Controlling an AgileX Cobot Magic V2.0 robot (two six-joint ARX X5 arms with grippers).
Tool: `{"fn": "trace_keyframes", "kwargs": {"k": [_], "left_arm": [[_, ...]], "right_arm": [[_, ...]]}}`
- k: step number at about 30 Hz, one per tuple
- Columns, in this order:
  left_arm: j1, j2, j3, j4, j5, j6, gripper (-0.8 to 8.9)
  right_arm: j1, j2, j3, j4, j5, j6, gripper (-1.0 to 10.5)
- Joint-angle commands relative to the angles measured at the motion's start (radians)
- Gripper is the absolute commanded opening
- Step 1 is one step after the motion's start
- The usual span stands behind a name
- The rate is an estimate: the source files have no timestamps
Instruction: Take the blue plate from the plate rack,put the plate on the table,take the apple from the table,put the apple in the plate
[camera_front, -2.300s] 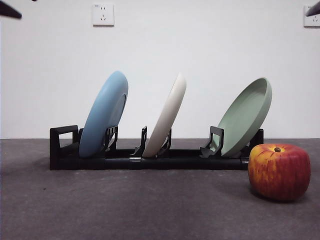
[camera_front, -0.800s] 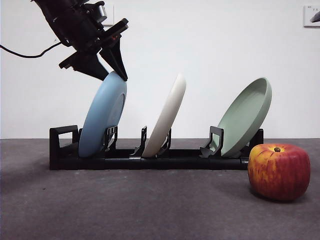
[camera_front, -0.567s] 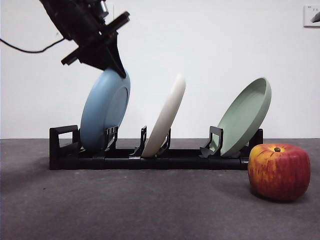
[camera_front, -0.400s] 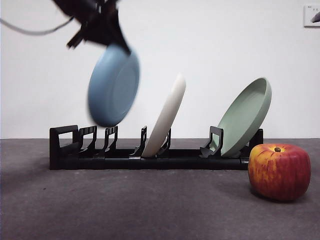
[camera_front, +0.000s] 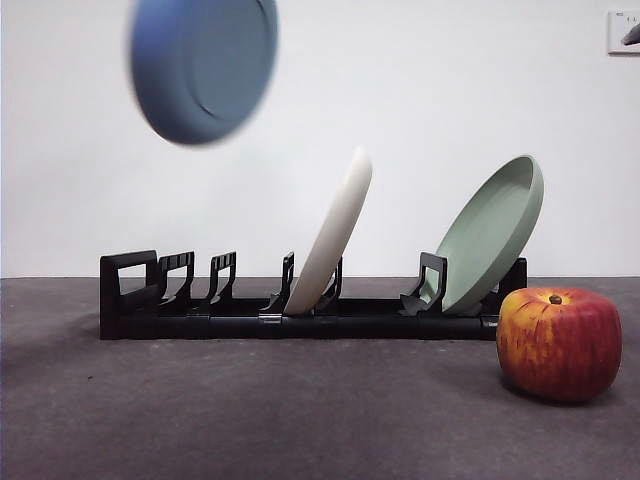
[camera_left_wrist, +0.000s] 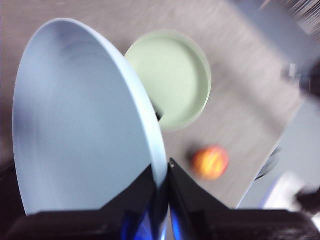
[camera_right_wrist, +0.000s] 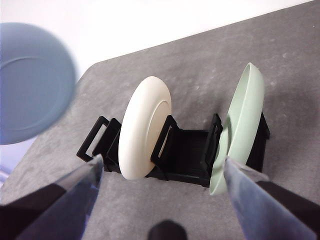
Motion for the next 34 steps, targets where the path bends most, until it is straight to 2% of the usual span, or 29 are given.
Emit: {"fn": "trace_keyframes", "kwargs": {"k": [1,8,11,18,21,24,26,30,34], "left_arm": [[-0.042,-0.078,0.006,-0.095,-0.149,0.083,-0.08],[-0.186,-0.279,-0.005,-0.101,-0.323,0.060,-0.08],[-0.263,-0.355,-0.045,-0.102,-0.390,0.018,-0.08],[-0.422,-0.516,-0.320,-0.102,-0.528,-0.122,-0.08],[-0.488,-0.546,-0.451,-0.102,-0.568,-0.190,-0.08],[-0.555,-0.549,-0.578,-0.101,-0.661,-0.250,-0.09],[-0.603,-0.544,-0.682,-0.044,-0.705,-0.254,-0.09],[-0.680,-0.534,-0.893,0.193,-0.704,-0.271,-0.09],[-0.706,-0.485,-1.049,0.405,-0.707,-0.265,-0.09]], "right_arm": [[0.002,0.001,0.003,0.006,0.003,-0.008,4.1],[0.002,0.001,0.003,0.006,0.002,-0.007,4.1],[0.002,0.001,0.003,0.006,0.002,-0.007,4.1],[0.002,0.001,0.003,0.006,0.003,-0.007,4.1],[0.002,0.001,0.003,0.006,0.003,-0.007,4.1],[0.002,0.001,0.003,0.006,0.003,-0.007,4.1],[0.002,0.001,0.003,0.005,0.003,-0.007,4.1],[0.002,0.001,0.003,0.005,0.003,0.003,4.1],[0.002,0.001,0.003,0.005,0.003,0.005,4.1]]}}
